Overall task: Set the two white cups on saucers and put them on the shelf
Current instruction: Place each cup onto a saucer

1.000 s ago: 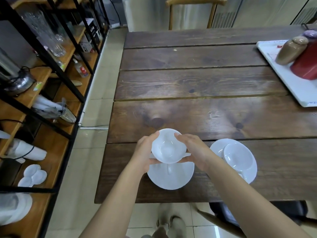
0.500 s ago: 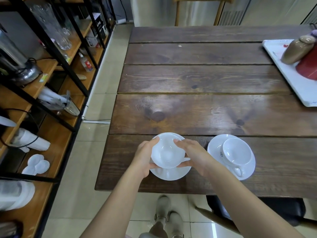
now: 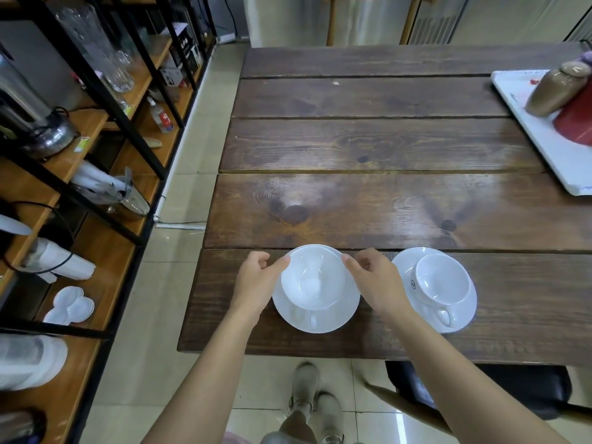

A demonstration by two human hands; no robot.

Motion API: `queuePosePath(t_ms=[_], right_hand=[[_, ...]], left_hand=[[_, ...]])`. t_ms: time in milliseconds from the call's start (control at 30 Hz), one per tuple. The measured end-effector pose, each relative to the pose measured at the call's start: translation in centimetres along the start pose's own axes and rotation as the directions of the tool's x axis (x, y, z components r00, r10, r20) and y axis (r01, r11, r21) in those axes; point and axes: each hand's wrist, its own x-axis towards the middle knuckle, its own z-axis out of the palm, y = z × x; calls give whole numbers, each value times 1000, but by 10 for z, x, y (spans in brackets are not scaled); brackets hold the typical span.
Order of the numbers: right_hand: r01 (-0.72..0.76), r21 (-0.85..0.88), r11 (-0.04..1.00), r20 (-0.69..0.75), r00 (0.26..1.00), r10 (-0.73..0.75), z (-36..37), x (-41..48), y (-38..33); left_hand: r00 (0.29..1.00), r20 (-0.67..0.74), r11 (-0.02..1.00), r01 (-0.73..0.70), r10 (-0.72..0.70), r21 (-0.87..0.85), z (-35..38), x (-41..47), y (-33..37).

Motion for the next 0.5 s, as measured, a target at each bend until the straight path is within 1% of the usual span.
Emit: queuePosePath(t_ms=[33,67,133,200,333,500], right_hand=[[1,11,1000,-9,1000,-1,0,0,3],[-32,33,999,15,999,32,0,1,7],[-154,85,984,129,981,142,2,0,9],[-245,142,959,228,951,210,5,-1,10],[-270,211,940,275,939,208,9,-1,9],[-239,244,940,281,945,167,8,-3,3]], left_hand=[[998,35,996,53,-51,-68,-3,0,-2],[992,81,985,111,-101,-135,-6,0,-4],[971,174,954,204,-167,-220,-10,0,-11],[948,252,933,259,-196,-248,-11,-2,-16],[922,350,937,256,-164,-236,-9,-2,-18],[921,358,921,266,-156,-283,-16,-1,-21]])
